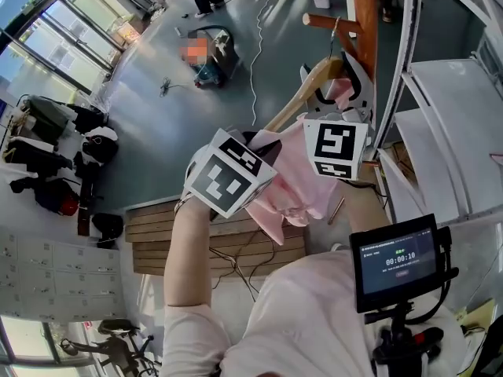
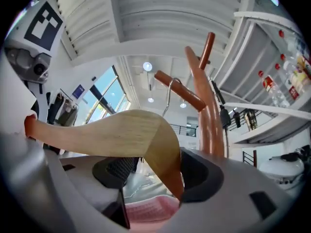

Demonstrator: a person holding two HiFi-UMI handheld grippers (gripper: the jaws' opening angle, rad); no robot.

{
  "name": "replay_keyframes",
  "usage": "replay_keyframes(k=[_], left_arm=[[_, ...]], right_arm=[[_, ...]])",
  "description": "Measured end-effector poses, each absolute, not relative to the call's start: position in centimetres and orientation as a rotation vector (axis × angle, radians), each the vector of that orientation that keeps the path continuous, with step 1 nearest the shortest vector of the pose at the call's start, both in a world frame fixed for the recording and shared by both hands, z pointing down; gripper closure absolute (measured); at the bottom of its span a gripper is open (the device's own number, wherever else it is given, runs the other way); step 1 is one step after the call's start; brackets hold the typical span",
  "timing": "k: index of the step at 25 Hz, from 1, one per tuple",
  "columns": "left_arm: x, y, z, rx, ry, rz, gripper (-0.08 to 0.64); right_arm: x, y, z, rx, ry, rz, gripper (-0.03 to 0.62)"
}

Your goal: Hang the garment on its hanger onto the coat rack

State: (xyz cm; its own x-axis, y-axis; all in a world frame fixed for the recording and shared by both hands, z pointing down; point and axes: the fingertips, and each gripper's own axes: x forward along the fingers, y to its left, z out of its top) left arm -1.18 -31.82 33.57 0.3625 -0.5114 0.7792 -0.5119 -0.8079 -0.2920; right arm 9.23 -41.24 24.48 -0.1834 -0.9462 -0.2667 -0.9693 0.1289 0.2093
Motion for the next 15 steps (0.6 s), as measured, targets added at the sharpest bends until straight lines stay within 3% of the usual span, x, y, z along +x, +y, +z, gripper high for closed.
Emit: replay_keyframes(k=[7,15], left_arm=[[-0.1,-30.5,33.5,2.649,-0.892,1.466,0.517],[-1.0,-30.3,33.5,2.660,-0.836,1.461,0.515]], right_arm=[[10.8,-39.1,24.9,-2.111,2.234,0.694,0.316],[9.6,-37.9,26.5,-1.857,2.698,0.833,0.316]])
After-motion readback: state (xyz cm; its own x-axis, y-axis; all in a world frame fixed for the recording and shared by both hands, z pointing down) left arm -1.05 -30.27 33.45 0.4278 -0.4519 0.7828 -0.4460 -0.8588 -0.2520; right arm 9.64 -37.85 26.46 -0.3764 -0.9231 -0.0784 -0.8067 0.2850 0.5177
